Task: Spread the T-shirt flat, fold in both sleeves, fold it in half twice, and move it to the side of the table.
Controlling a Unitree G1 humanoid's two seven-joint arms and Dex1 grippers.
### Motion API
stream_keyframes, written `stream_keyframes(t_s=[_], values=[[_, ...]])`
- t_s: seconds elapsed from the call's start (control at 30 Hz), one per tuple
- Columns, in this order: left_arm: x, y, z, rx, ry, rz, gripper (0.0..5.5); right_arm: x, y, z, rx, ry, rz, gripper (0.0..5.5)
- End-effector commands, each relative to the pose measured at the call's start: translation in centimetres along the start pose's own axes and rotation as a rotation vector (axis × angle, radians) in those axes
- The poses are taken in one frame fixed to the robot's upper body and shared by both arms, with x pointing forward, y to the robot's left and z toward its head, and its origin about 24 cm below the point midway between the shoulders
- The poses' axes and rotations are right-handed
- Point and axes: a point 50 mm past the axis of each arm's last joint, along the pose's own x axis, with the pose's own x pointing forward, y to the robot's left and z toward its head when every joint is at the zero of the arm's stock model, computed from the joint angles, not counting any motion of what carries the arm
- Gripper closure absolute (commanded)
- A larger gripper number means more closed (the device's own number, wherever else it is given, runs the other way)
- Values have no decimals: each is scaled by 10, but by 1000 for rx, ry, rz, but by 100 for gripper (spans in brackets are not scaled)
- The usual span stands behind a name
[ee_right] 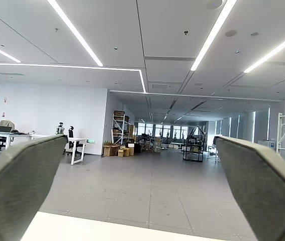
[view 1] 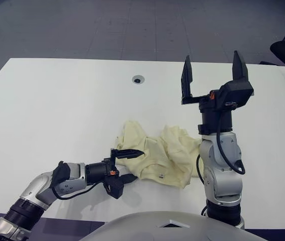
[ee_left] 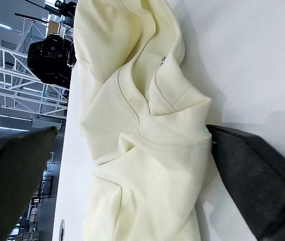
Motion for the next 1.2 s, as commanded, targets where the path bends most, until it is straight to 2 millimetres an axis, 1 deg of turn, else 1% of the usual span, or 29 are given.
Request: stream_keyframes(t_s=[0.03, 0.47, 0.5, 0.8, 0.83, 0.87, 0.9, 0.93, 1.2], values=[[-3, -9, -4, -20, 37, -63, 77, 1, 0, 3, -2, -7, -5, 10], [-3, -9, -4, -29, 36, -63, 297, 1, 0, 4, -4, -6, -5, 10], [-3, -9, -3, -29, 34, -63, 323, 1, 0, 4, -4, -6, -5, 10], [-2, -11, -2, -42, 21, -69, 493, 1, 0, 4, -4, -5, -5, 10], [-2, -11, -2, -42, 20, -69, 511, 1, 0, 4, -4, -5, -5, 10], [-2, -11, -1, -43, 19, -68, 516, 1, 0, 5, -4, -5, -5, 10], [-3, -11, -1, -44, 19, -68, 538, 2, 0, 5, -3, -5, -4, 10], [-3, -11, -1, -46, 19, -68, 547, 2, 0, 5, -3, -5, -4, 10], [-1, -12, 3, -83, 15, -51, 547, 3, -2, 4, -2, 4, 10, 10]])
